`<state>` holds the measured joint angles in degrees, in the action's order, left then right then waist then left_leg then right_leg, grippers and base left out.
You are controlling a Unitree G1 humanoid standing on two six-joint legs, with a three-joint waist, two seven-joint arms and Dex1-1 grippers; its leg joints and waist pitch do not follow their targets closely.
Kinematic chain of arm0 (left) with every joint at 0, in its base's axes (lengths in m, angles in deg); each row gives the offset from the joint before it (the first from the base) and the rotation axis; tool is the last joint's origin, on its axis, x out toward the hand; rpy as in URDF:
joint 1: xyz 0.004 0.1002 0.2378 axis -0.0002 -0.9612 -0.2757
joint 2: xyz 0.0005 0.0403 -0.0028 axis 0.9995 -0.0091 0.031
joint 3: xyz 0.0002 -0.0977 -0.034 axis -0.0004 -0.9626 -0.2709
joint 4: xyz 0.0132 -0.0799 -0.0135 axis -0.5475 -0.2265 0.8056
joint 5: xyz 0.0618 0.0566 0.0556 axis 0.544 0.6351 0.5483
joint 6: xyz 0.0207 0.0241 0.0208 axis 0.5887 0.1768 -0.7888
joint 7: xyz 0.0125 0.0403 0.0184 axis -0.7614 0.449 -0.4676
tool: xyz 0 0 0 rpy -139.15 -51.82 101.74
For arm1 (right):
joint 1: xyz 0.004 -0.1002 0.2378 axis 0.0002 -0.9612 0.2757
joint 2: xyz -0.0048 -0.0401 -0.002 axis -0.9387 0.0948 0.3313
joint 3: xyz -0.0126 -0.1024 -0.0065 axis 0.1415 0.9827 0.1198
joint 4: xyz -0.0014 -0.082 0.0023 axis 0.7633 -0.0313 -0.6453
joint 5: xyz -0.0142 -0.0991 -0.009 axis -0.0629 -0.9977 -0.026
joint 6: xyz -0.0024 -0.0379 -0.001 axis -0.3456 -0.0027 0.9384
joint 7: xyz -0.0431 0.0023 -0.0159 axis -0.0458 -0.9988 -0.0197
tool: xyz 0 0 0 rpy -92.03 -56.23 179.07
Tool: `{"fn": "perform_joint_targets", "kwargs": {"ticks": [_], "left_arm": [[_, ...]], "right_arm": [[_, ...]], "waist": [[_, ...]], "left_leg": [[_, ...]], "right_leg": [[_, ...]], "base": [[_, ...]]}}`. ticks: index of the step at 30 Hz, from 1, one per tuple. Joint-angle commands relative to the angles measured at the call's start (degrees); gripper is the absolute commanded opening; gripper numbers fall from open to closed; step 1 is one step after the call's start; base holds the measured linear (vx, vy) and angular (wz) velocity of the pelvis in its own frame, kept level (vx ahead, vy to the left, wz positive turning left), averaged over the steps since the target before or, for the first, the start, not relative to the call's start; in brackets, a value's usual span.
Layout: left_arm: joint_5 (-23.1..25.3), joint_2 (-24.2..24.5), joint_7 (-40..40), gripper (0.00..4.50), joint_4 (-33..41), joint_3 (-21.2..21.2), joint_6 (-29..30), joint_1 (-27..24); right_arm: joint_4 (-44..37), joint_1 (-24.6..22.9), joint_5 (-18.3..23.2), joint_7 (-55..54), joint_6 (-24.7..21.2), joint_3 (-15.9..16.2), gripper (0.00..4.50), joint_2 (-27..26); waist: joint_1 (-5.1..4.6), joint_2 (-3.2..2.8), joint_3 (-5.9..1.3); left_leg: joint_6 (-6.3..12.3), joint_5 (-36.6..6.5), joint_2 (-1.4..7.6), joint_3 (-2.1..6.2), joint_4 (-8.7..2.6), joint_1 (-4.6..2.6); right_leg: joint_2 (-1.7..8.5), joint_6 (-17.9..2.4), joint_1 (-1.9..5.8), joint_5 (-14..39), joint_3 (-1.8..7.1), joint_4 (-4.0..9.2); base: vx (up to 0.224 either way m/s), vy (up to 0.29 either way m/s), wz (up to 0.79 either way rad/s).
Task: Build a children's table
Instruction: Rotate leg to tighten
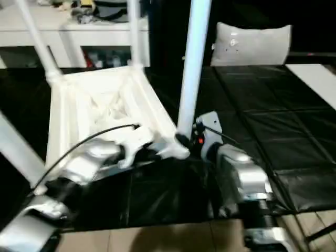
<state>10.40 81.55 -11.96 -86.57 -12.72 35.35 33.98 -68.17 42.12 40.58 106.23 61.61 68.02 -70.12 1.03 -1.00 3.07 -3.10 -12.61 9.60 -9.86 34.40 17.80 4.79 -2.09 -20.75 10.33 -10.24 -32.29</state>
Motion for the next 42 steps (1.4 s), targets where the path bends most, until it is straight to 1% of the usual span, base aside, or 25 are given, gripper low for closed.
{"fn": "perform_joint_targets", "kwargs": {"ticks": [1, 2, 3, 4, 5, 6, 7, 8, 9, 11, 12, 13, 15, 16, 18, 19, 22, 24, 25, 29, 31, 34, 39, 40, 42], "left_arm": [[-1.2, -2.5, -2.0, 0.00, 2.5, 2.1, -2.8, 0.0], [-1.2, -2.5, -2.1, 0.00, 2.5, 2.2, -2.9, -0.1], [-0.8, -1.5, -3.3, 0.00, 3.1, 2.6, -4.4, -0.5], [-0.9, -0.7, -4.5, 0.00, 3.3, 2.8, -5.5, -0.8], [-1.0, 0.0, -5.4, 0.00, 3.6, 2.9, -6.5, -1.2], [-1.1, 1.0, -6.8, 0.00, 3.7, 3.2, -8.6, -1.5], [-1.1, 1.5, -7.6, 0.00, 3.8, 3.4, -9.9, -1.7], [-1.2, 2.2, -8.6, 0.00, 3.9, 3.4, -10.4, -2.0], [-1.2, 2.6, -9.2, 0.00, 3.9, 3.5, -10.6, -2.1], [-1.5, 4.6, -12.8, 0.00, 4.4, 4.3, -12.6, -2.7], [-1.6, 5.9, -15.3, 0.00, 4.8, 5.0, -14.1, -3.1], [-1.8, 7.1, -17.7, 0.00, 5.1, 5.6, -15.3, -3.4], [-1.9, 8.4, -20.2, 0.00, 5.0, 6.4, -16.9, -3.5], [-2.0, 9.3, -21.8, 0.00, 4.9, 6.8, -17.9, -3.5], [-2.0, 10.6, -24.6, 0.00, 4.5, 7.5, -19.7, -3.4], [-2.1, 11.1, -25.8, 0.00, 4.5, 7.7, -20.4, -3.4], [-2.4, 12.5, -29.3, 0.00, 4.2, 8.2, -22.2, -3.2], [-2.4, 12.7, -29.9, 0.00, 4.2, 8.4, -22.6, -3.0], [-2.5, 13.3, -31.5, 0.00, 4.0, 8.9, -23.7, -2.7], [-2.9, 13.8, -33.3, 0.00, 4.1, 9.5, -24.4, -2.2], [-3.0, 13.8, -33.5, 0.00, 3.9, 9.5, -24.7, -2.1], [-2.9, 13.8, -33.8, 0.00, 2.9, 9.4, -25.4, -1.7], [-3.4, 13.7, -34.4, 0.00, 2.1, 9.0, -25.3, -1.7], [-3.5, 13.7, -34.6, 0.00, 2.2, 9.0, -25.1, -1.7], [-3.7, 13.7, -34.6, 0.00, 2.2, 8.9, -24.7, -1.8]], "right_arm": [[0.2, -0.5, 1.1, 1.2, 0.1, 0.9, 2.70, -1.1], [0.0, -0.6, 1.1, 1.4, 0.2, 0.9, 2.77, -1.0], [-0.9, -1.2, 1.5, 3.2, 0.8, 0.6, 3.03, -0.1], [-1.3, -1.6, 1.9, 4.7, 1.5, 0.5, 3.09, 0.8], [-1.7, -1.9, 2.1, 6.0, 2.1, 0.4, 3.09, 1.8], [-1.9, -2.2, 2.4, 7.7, 2.7, 0.3, 3.10, 3.0], [-2.1, -2.4, 2.5, 8.7, 3.0, 0.3, 3.18, 3.8], [-2.5, -2.7, 2.9, 10.9, 3.7, 0.5, 3.37, 5.3], [-2.8, -3.0, 3.1, 12.3, 4.2, 0.7, 3.37, 6.2], [-3.6, -3.6, 3.5, 17.1, 4.9, 1.3, 3.56, 9.7], [-3.8, -3.9, 3.2, 19.8, 5.7, 1.9, 3.56, 11.8], [-3.9, -4.1, 2.8, 22.2, 6.3, 2.5, 3.74, 13.6], [-4.2, -4.3, 3.0, 26.2, 7.1, 3.3, 3.84, 15.9], [-4.6, -4.6, 3.5, 29.7, 7.6, 4.0, 3.84, 17.5], [-4.8, -4.8, 4.5, 35.8, 9.1, 5.1, 3.84, 20.1], [-4.5, -4.7, 4.8, 37.8, 9.7, 5.5, 3.62, 20.9], [-4.0, -4.4, 5.7, 42.8, 11.8, 6.9, 3.53, 22.7], [-3.9, -4.3, 5.7, 43.9, 12.0, 7.4, 3.36, 23.1], [-3.7, -4.0, 5.8, 47.0, 12.5, 8.6, 3.22, 23.9], [-3.5, -3.6, 6.0, 50.8, 12.5, 10.5, 3.03, 24.5], [-3.6, -3.6, 6.3, 51.9, 12.4, 11.1, 2.77, 24.7], [-3.8, -3.6, 7.0, 53.0, 12.2, 11.4, 2.58, 24.6], [-4.0, -4.0, 8.5, 53.1, 11.5, 10.4, 2.31, 23.5], [-4.4, -4.2, 9.1, 53.0, 11.0, 10.2, 2.19, 23.3], [-4.9, -4.6, 9.7, 52.8, 10.3, 9.8, 2.06, 23.0]], "waist": [[0.75, 1.66, -2.40], [1.67, 1.42, -3.15], [2.26, 0.53, -3.92], [2.16, 0.38, -3.56], [2.14, 0.25, -3.80], [2.12, 0.28, -3.80], [2.34, 0.31, -4.03], [2.54, 0.34, -4.03], [2.68, 0.42, -4.08], [3.59, 0.38, -4.60], [3.82, 0.48, -4.67], [4.36, 0.43, -4.82], [4.60, 0.56, -4.53], [4.97, 0.71, -4.54], [5.72, 0.62, -4.50], [5.77, 0.69, -4.42], [6.07, 0.65, -4.28], [6.07, 0.75, -4.31], [6.21, 0.75, -4.33], [6.52, 0.87, -4.41], [6.78, 0.92, -4.42], [7.18, 0.90, -4.51], [7.21, 1.00, -4.44], [7.25, 0.71, -4.46], [7.19, 0.80, -4.48]], "left_leg": [[1.97, -14.0, 0.20, 0.73, -0.62, -0.24], [3.56, -8.7, 1.81, 1.97, -3.31, 3.55], [3.76, -6.9, 2.91, 2.35, -3.88, 2.66], [4.09, -8.7, 4.12, 2.33, -4.10, 1.14], [4.18, -8.8, 4.34, 2.45, -4.29, 1.75], [4.43, -8.6, 4.41, 2.44, -4.38, 2.09], [5.03, -7.6, 4.44, 2.30, -4.22, 2.16], [5.58, -6.8, 4.35, 2.03, -4.15, 1.91], [5.92, -6.2, 4.21, 2.01, -4.06, 2.08], [7.77, -1.9, 4.32, 1.85, -3.68, 2.34], [8.33, -0.6, 4.45, 1.84, -3.58, 2.42], [9.50, 1.4, 4.46, 1.76, -3.31, 2.47], [10.31, 1.6, 4.27, 1.63, -3.05, 3.03], [9.98, 0.1, 4.21, 1.51, -3.03, 2.94], [9.58, -0.9, 4.42, 1.45, -3.08, 2.81], [9.45, -1.2, 4.49, 1.49, -3.14, 2.81], [8.52, -3.1, 4.74, 1.61, -3.33, 2.62], [7.83, -3.5, 4.86, 1.66, -3.41, 2.58], [7.64, -3.6, 4.87, 1.70, -3.38, 2.45], [7.53, -3.5, 4.99, 1.67, -3.40, 2.42], [7.35, -3.5, 4.97, 1.59, -3.36, 2.32], [7.27, -3.0, 5.00, 1.61, -3.35, 2.35], [6.88, -3.5, 4.82, 1.55, -3.38, 2.42], [6.56, -3.7, 4.77, 1.55, -3.37, 2.36], [6.42, -3.6, 4.92, 1.65, -3.43, 2.37]], "right_leg": [[7.91, 5.6, 0.98, 49.5, 2.60, 9.79], [6.77, 6.5, 3.74, 38.6, 2.99, 7.30], [6.31, 5.4, 3.10, 32.4, 3.25, 6.95], [5.97, 2.1, 1.21, 26.4, 3.94, 6.53], [6.08, -1.1, 1.89, 22.0, 4.41, 5.32], [6.18, -2.2, 2.07, 20.6, 4.59, 4.97], [6.46, -3.7, 2.20, 18.2, 4.94, 4.61], [6.50, -5.2, 2.04, 16.8, 5.23, 4.32], [6.52, -5.6, 2.17, 16.2, 5.27, 4.14], [6.54, -6.9, 2.42, 11.0, 5.49, 3.06], [6.49, -7.0, 2.37, 9.4, 5.56, 2.74], [6.50, -7.6, 2.13, 6.7, 5.54, 2.29], [6.48, -7.7, 2.02, 6.5, 5.54, 2.17], [6.56, -7.1, 2.12, 9.3, 5.35, 2.48], [6.32, -5.7, 1.85, 12.5, 5.30, 2.84], [6.30, -5.6, 1.82, 13.1, 5.26, 2.87], [6.34, -5.1, 1.64, 15.4, 5.24, 3.16], [6.38, -5.4, 1.66, 15.3, 5.30, 3.10], [6.40, -5.8, 1.62, 14.8, 5.30, 3.08], [6.45, -6.8, 1.69, 13.1, 5.48, 2.66], [6.49, -7.1, 1.65, 12.8, 5.54, 2.68], [6.49, -7.3, 1.75, 12.1, 5.54, 2.55], [6.49, -6.8, 1.81, 13.5, 5.46, 2.76], [6.42, -6.5, 1.77, 14.3, 5.42, 2.89], [6.39, -6.4, 1.79, 14.1, 5.43, 2.83]], "base": [[0.040, 0.008, -0.18], [0.040, 0.008, -0.18], [0.098, 0.030, -0.14], [0.056, 0.022, 0.09], [0.056, 0.022, 0.09], [0.052, 0.015, 0.05], [0.055, 0.013, 0.02], [0.055, 0.013, 0.02], [0.053, 0.006, 0.03], [0.000, 0.000, 0.00], [0.000, 0.000, 0.00], [0.000, 0.000, 0.00], [0.000, 0.000, 0.00], [0.000, 0.000, 0.00], [0.000, 0.000, 0.00], [0.000, 0.000, 0.00], [0.000, 0.000, 0.00], [0.000, 0.000, 0.00], [0.000, 0.000, 0.00], [0.000, 0.000, 0.00], [0.000, 0.000, 0.00], [0.000, 0.000, 0.00], [0.000, 0.000, 0.00], [0.000, 0.000, 0.00], [0.000, 0.000, 0.00]]}}
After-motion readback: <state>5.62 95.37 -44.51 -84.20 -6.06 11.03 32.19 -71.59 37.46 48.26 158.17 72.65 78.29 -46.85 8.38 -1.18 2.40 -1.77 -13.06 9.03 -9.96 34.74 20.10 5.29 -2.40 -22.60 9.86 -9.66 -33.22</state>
